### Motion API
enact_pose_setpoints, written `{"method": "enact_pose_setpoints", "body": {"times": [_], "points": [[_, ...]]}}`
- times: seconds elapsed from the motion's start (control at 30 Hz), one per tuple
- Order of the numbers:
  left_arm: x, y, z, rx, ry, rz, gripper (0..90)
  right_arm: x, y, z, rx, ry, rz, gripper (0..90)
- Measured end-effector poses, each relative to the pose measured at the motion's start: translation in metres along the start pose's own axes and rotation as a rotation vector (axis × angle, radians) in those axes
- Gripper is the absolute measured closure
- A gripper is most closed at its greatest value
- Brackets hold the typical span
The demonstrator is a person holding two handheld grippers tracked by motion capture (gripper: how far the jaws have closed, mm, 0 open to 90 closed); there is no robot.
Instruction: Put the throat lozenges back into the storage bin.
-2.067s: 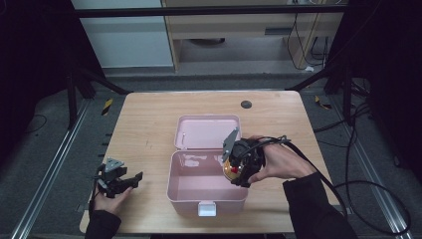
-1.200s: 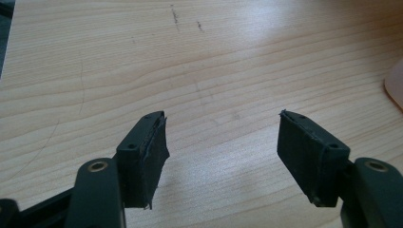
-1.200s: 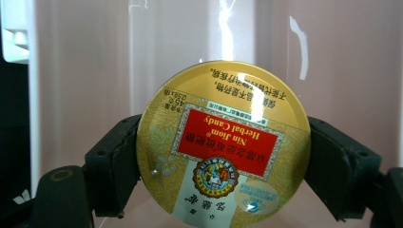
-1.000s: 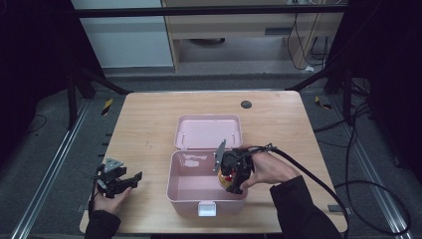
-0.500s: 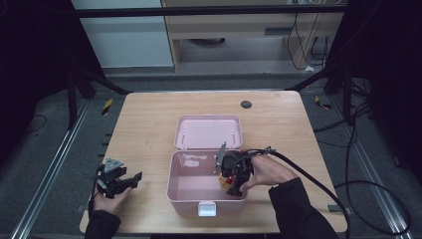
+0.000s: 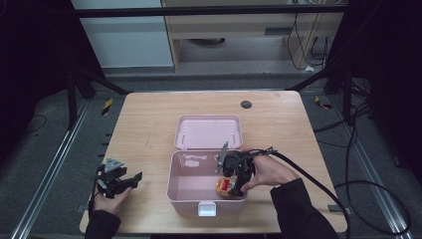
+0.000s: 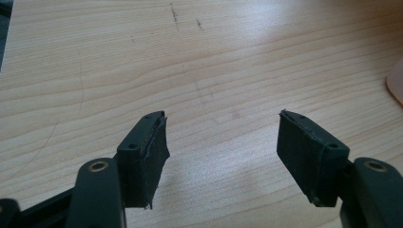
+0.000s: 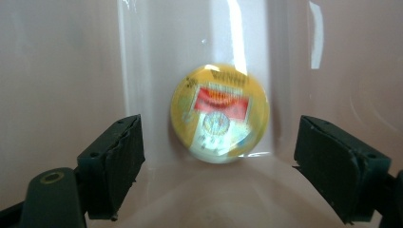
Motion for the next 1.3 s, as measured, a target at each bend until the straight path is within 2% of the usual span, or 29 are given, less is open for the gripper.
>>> {"method": "enact_pose_setpoints", "body": {"times": [0.3,0.4,0.5,0.6,0.63,0.67,0.9,0.93,0.97,1.0,1.03,1.07,1.1,1.13,1.17,1.23,1.27,1.3], "points": [[0.0,0.0,0.0,0.001,0.001,-0.003,33.5,0.002,0.026,-0.004,0.126,-0.029,0.05,17.6],[0.0,0.0,0.0,0.0,0.0,-0.003,33.5,0.003,0.038,-0.003,0.166,-0.058,0.068,17.5],[0.001,0.0,0.0,0.001,0.001,-0.003,33.5,0.004,0.044,-0.003,0.188,-0.07,0.082,17.7],[0.0,0.0,0.0,0.0,0.0,-0.003,33.5,0.006,0.059,-0.001,0.243,-0.085,0.109,17.6],[0.0,0.0,0.0,0.0,0.0,-0.003,33.5,0.006,0.059,-0.001,0.243,-0.085,0.109,17.6],[0.001,0.0,0.0,0.002,0.002,-0.003,33.4,0.007,0.065,0.001,0.273,-0.099,0.119,17.2],[0.001,0.001,0.0,0.004,0.005,-0.003,33.5,0.012,0.081,0.011,0.341,-0.14,0.178,15.4],[0.001,0.001,0.0,0.002,0.002,-0.003,33.5,0.018,0.087,0.017,0.365,-0.18,0.23,14.4],[0.001,0.001,0.0,0.002,0.002,-0.003,33.5,0.018,0.087,0.017,0.365,-0.18,0.23,14.4],[0.001,0.001,0.0,0.001,0.001,-0.004,33.5,0.024,0.092,0.024,0.392,-0.229,0.271,13.8],[0.001,0.001,0.0,0.001,-0.001,-0.003,33.5,0.027,0.094,0.028,0.405,-0.25,0.291,12.8],[0.001,0.001,0.0,0.001,-0.001,-0.003,33.5,0.027,0.094,0.028,0.405,-0.25,0.291,12.8],[0.001,0.0,0.0,0.0,0.0,-0.004,33.5,0.031,0.097,0.036,0.435,-0.289,0.329,12.1],[0.001,0.0,0.0,0.0,0.0,-0.004,33.5,0.031,0.097,0.036,0.435,-0.289,0.329,12.1],[0.001,0.0,0.0,0.001,0.002,-0.004,33.5,0.034,0.099,0.045,0.462,-0.325,0.356,11.1],[0.001,0.0,0.0,0.001,0.001,-0.005,33.5,0.035,0.099,0.048,0.47,-0.342,0.365,10.3],[0.001,0.0,0.0,0.0,0.001,-0.005,33.5,0.039,0.1,0.057,0.494,-0.393,0.407,8.2],[0.001,0.0,0.0,0.0,0.0,-0.004,33.5,0.041,0.1,0.062,0.51,-0.415,0.422,8.1]]}}
Point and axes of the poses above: each handheld gripper's, and its own axes: y roughly backward along the jaws, z roughly out of its underside, x roughly to its right, the point moved 8 cm from there along -y, roughly forward along the jaws
